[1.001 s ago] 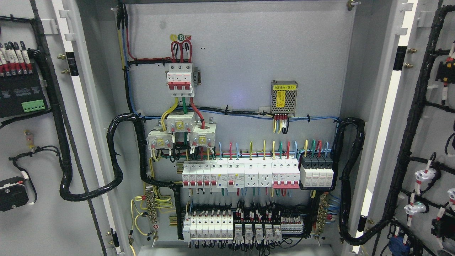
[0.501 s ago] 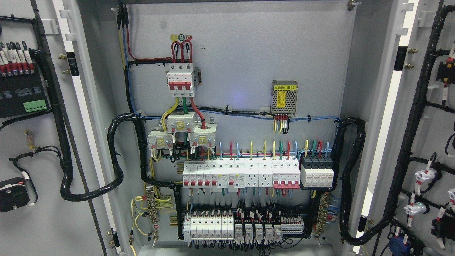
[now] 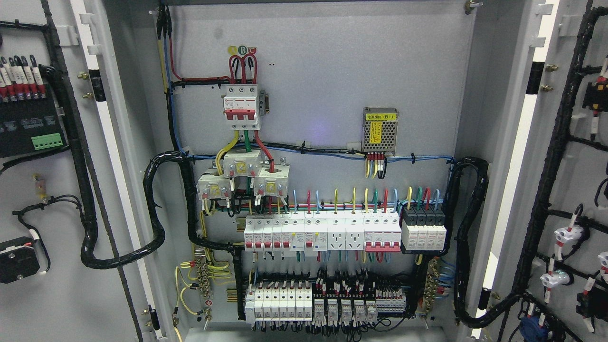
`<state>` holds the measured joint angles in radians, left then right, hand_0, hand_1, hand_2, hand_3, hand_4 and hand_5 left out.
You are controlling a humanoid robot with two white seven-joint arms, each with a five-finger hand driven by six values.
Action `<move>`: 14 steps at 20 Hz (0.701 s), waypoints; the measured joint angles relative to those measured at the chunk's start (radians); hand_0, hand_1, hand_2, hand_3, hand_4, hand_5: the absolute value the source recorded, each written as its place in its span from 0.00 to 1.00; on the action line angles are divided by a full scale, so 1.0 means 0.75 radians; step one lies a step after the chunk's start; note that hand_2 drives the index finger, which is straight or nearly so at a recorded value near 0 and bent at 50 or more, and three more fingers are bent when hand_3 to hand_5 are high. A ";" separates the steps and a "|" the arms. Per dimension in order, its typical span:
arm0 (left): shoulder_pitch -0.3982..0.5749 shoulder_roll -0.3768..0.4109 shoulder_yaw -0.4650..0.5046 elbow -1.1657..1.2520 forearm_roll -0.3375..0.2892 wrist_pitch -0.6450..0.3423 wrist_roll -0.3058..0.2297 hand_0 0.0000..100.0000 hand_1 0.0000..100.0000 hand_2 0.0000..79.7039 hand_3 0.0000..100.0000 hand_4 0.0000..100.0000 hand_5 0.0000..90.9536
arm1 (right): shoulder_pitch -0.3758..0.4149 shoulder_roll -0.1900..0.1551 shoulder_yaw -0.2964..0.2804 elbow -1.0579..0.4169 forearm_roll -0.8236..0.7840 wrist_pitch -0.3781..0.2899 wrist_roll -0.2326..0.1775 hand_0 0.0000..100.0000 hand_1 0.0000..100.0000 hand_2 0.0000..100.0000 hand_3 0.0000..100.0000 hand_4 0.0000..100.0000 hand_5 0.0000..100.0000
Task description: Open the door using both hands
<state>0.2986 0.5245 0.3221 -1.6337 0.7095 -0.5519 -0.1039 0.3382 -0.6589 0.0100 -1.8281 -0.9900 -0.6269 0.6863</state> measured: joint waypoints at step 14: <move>0.241 -0.041 -0.251 -0.190 -0.185 -0.044 0.006 0.00 0.00 0.00 0.00 0.04 0.00 | 0.122 0.116 0.177 0.021 0.164 0.005 -0.126 0.00 0.00 0.00 0.00 0.00 0.00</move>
<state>0.4792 0.4940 0.1335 -1.7761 0.5709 -0.5852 -0.0994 0.4298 -0.5721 0.1429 -1.8123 -0.8672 -0.6231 0.5917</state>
